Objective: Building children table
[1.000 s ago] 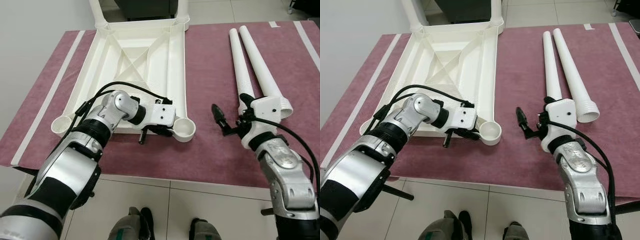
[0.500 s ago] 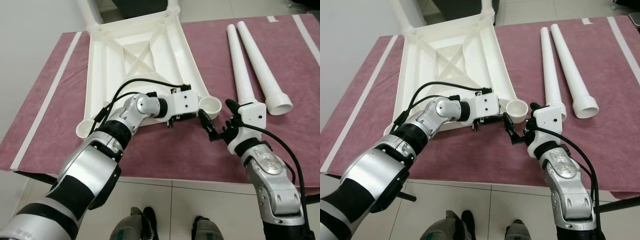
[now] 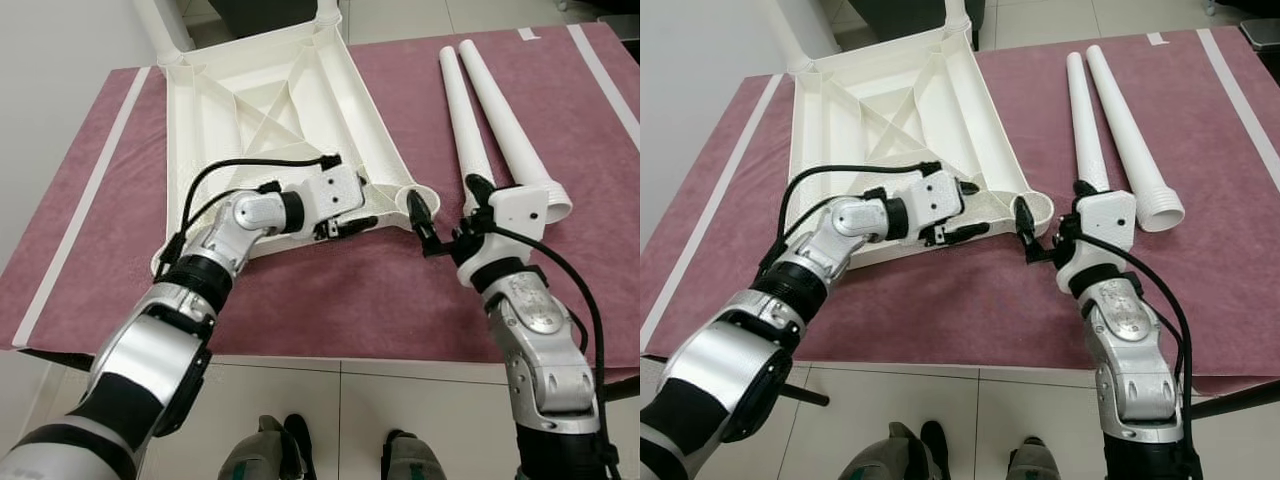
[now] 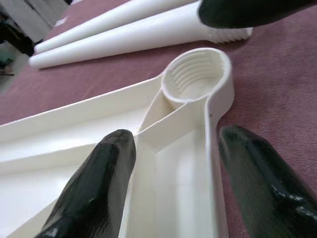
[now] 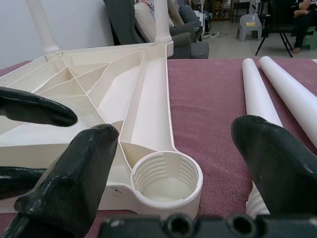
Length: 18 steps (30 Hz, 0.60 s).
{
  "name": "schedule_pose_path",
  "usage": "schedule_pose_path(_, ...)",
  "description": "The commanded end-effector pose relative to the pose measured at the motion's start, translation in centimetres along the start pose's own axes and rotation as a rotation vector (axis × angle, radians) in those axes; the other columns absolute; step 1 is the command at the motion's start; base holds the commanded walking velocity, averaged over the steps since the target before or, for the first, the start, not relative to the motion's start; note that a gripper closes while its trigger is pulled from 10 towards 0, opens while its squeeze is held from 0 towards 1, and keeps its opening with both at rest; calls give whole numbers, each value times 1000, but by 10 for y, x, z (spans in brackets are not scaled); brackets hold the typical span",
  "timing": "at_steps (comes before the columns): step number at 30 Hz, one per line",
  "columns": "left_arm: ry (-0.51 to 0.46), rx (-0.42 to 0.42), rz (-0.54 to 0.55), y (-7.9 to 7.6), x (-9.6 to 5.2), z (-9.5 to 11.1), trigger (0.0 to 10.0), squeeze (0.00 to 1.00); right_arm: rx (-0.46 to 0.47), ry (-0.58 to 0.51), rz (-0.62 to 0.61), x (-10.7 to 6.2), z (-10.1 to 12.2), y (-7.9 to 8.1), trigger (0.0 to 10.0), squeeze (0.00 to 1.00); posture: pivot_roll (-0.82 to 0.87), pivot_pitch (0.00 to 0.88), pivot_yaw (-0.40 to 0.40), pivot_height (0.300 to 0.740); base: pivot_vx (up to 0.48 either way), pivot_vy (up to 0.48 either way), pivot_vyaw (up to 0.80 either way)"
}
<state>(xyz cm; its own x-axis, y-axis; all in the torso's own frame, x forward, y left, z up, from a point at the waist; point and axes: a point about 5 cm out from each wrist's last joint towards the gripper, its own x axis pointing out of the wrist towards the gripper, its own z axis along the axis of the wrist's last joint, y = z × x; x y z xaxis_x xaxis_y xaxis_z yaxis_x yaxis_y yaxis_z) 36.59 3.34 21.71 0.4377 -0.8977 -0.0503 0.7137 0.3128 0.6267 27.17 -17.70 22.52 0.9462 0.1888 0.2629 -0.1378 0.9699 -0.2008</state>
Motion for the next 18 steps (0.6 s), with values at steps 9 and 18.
schedule_pose_path(9, 178, -192, -46, -7, -24, -36, 10000, 0, 18, -8, 40, 7, -2, 10, 10000, 0, -89, 159, 161, 740, 0, 0, 0)
schedule_pose_path(18, 130, -208, -215, -11, -20, -26, 10000, 0, 17, -11, 39, 8, -2, 10, 10000, 0, -104, 166, 179, 740, 0, 0, 0)
